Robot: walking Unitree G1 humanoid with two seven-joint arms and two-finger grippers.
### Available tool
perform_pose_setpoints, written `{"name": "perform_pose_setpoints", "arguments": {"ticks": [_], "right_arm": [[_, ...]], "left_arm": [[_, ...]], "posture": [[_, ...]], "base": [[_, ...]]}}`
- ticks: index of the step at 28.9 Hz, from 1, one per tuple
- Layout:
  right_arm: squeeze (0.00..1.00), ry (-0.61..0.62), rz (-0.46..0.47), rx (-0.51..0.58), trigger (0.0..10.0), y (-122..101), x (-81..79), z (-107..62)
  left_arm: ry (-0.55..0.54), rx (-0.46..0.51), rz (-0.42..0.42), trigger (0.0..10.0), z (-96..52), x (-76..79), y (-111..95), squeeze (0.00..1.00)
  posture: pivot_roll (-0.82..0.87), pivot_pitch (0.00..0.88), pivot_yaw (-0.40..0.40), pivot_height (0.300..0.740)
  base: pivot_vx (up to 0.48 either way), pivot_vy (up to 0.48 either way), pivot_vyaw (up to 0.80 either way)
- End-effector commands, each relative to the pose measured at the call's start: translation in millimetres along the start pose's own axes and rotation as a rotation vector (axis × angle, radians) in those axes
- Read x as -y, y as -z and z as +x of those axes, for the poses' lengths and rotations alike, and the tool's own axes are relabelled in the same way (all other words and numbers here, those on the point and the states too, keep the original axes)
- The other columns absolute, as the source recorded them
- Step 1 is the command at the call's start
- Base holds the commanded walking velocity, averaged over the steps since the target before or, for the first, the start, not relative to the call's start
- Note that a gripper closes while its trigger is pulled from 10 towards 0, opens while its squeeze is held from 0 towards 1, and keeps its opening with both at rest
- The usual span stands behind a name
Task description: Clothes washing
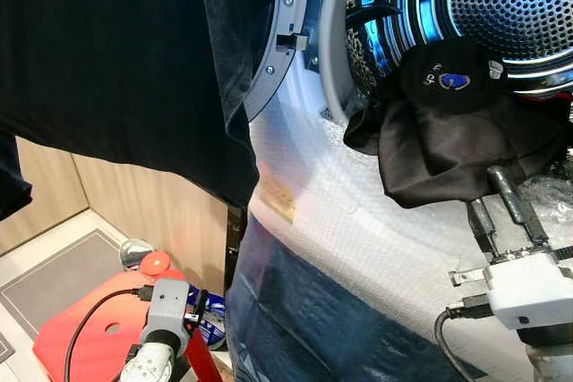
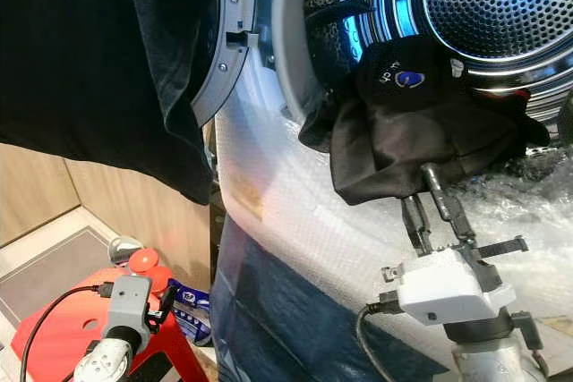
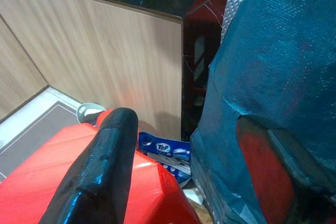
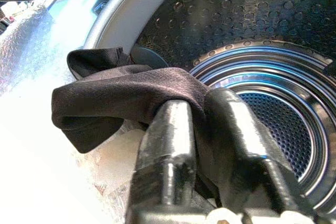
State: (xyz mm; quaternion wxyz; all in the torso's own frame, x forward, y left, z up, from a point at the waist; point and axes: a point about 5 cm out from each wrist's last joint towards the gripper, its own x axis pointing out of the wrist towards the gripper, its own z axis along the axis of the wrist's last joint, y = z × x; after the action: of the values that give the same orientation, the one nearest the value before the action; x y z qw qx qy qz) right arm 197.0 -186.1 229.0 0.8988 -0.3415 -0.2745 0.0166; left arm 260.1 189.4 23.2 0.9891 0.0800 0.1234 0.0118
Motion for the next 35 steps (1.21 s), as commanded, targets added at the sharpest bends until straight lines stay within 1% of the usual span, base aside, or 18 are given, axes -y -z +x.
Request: {"name": "perform_pose_setpoints", "arguments": {"ticks": [1, 6, 10, 12, 16, 17, 18, 20, 21, 22, 24, 27, 29, 30, 31, 32, 33, 35], "right_arm": [[0.00, 0.009, 0.005, -0.025, 0.0, 4, 0.8, 3.2], [0.00, 0.001, 0.026, -0.028, 0.0, 4, -3.4, 8.8], [0.00, 0.009, 0.056, -0.023, 0.0, 1, -8.1, 23.5], [0.00, 0.028, 0.097, -0.042, 0.0, 1, -11.2, 44.6], [0.00, 0.069, 0.188, -0.073, 0.0, 0, -9.7, 70.7], [0.00, 0.108, 0.242, -0.064, 0.0, -4, -4.2, 88.9], [0.00, 0.135, 0.279, -0.065, 0.0, -5, -0.1, 99.3], [0.00, 0.150, 0.324, -0.072, 0.0, -7, 5.9, 119.3], [0.00, 0.150, 0.324, -0.072, 0.0, -7, 5.9, 119.3], [0.00, 0.145, 0.332, -0.072, 0.0, -8, 10.0, 130.8], [0.00, 0.113, 0.400, -0.121, 0.0, -5, 19.8, 158.3], [0.00, 0.075, 0.423, -0.157, 0.0, -3, 26.6, 179.3], [0.00, 0.106, 0.470, -0.216, 0.0, 3, 33.6, 204.7], [0.00, 0.106, 0.470, -0.216, 0.0, 3, 33.6, 204.7], [0.00, 0.119, 0.518, -0.275, 0.0, 10, 36.5, 221.0], [0.00, 0.119, 0.518, -0.275, 0.0, 10, 36.5, 221.0], [0.00, 0.123, 0.562, -0.325, 0.0, 15, 40.4, 234.3], [0.00, 0.139, 0.579, -0.363, 0.0, 20, 43.8, 240.7]], "left_arm": [[0.011, 0.013, 0.002, 10.0, 1.6, 4.4, -2, 0.00], [0.010, 0.013, 0.010, 10.0, 2.6, 3.3, -3, 0.00], [0.002, 0.014, 0.015, 10.0, 3.6, 1.3, -3, 0.00], [0.002, 0.014, 0.014, 10.0, 4.9, 1.3, -4, 0.00], [-0.005, 0.024, 0.018, 10.0, 6.5, -0.4, -8, 0.00], [-0.019, 0.028, 0.016, 10.0, 6.7, -3.4, -9, 0.00], [-0.026, 0.029, 0.014, 10.0, 6.4, -5.1, -9, 0.00], [-0.034, 0.029, 0.012, 10.0, 6.3, -7.2, -8, 0.00], [-0.034, 0.029, 0.012, 10.0, 6.3, -7.2, -8, 0.00], [-0.036, 0.028, 0.013, 10.0, 6.4, -7.6, -8, 0.00], [-0.041, 0.035, 0.012, 10.0, 6.8, -9.2, -11, 0.00], [-0.047, 0.043, 0.015, 10.0, 7.5, -10.8, -13, 0.00], [-0.054, 0.044, 0.011, 10.0, 8.1, -12.0, -13, 0.00], [-0.054, 0.044, 0.011, 10.0, 8.1, -12.0, -13, 0.00], [-0.051, 0.043, 0.011, 10.0, 8.6, -11.5, -14, 0.00], [-0.051, 0.043, 0.011, 10.0, 8.6, -11.5, -14, 0.00], [-0.047, 0.045, 0.012, 10.0, 9.2, -10.8, -14, 0.00], [-0.046, 0.046, 0.011, 10.0, 9.6, -10.6, -15, 0.00]], "posture": [[-0.05, 0.000, -0.147, 0.740], [-0.06, 0.000, -0.142, 0.740], [-0.07, 0.000, -0.135, 0.740], [-0.05, 0.000, -0.136, 0.740], [-0.03, 0.000, -0.139, 0.740], [-0.02, 0.000, -0.139, 0.740], [-0.02, 0.000, -0.139, 0.740], [-0.02, 0.000, -0.136, 0.740], [-0.02, 0.000, -0.136, 0.740], [0.00, 0.000, -0.137, 0.740], [0.01, 0.000, -0.138, 0.740], [0.02, 0.000, -0.141, 0.740], [0.01, 0.000, -0.121, 0.740], [0.01, 0.000, -0.121, 0.740], [0.01, 0.000, -0.119, 0.740], [0.01, 0.000, -0.119, 0.740], [0.02, 0.000, -0.117, 0.740], [0.02, 0.000, -0.117, 0.740]], "base": [[0.000, 0.000, 0.00], [0.000, 0.000, 0.00], [0.000, 0.000, 0.00], [0.000, 0.000, 0.00], [0.000, 0.000, 0.00], [0.000, 0.000, 0.00], [0.000, 0.000, 0.00], [0.000, 0.000, 0.00], [0.000, 0.000, 0.00], [0.000, 0.000, 0.00], [0.000, 0.000, 0.00], [0.000, 0.000, 0.00], [0.000, 0.000, 0.00], [0.000, 0.000, 0.00], [0.000, 0.000, 0.00], [0.000, 0.000, 0.00], [0.000, 0.000, 0.00], [0.000, 0.000, 0.00]]}}
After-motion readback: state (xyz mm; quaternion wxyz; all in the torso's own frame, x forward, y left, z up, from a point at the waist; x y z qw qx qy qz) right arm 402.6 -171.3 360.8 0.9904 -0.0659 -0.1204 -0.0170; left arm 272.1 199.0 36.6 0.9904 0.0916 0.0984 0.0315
